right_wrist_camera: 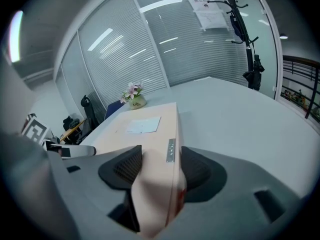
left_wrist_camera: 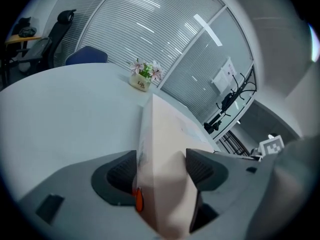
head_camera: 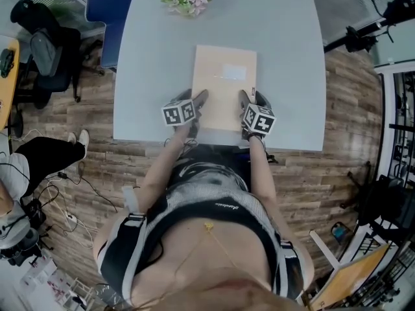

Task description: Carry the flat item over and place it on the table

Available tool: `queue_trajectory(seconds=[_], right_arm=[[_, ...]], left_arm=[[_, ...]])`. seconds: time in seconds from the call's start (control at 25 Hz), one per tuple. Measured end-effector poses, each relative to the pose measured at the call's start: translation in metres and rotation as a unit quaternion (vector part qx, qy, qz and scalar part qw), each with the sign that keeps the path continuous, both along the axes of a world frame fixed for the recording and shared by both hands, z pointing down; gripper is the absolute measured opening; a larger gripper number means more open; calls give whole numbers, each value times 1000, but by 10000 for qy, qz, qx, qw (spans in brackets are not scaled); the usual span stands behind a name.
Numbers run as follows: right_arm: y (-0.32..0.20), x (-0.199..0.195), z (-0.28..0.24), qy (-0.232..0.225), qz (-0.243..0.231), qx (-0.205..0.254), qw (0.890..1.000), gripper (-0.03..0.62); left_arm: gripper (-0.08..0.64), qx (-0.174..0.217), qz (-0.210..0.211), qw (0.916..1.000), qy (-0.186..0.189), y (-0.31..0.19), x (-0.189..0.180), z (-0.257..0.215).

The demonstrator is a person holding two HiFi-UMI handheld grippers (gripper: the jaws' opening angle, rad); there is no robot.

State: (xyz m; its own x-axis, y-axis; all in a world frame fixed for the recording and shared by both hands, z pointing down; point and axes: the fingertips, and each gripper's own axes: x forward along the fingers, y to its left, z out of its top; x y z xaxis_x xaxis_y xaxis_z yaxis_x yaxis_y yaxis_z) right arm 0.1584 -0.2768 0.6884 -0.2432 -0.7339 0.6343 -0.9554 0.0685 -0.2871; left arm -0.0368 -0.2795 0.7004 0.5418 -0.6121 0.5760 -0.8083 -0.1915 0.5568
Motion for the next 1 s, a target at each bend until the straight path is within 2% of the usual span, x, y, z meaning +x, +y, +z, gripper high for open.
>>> queue_trajectory(seconds=[0.12, 0.32, 1.0], right_arm=[[0, 0, 1, 25, 1, 0, 10000, 252], [1, 0, 0, 20, 4, -4, 10000, 252], [1, 1, -1, -30, 18, 0, 10000, 253]], left_arm=[[299, -42, -37, 10000, 24, 0, -1, 1], [298, 70, -22, 9999, -153, 0, -1, -1], [299, 103, -47, 9997, -234, 1, -1, -2]])
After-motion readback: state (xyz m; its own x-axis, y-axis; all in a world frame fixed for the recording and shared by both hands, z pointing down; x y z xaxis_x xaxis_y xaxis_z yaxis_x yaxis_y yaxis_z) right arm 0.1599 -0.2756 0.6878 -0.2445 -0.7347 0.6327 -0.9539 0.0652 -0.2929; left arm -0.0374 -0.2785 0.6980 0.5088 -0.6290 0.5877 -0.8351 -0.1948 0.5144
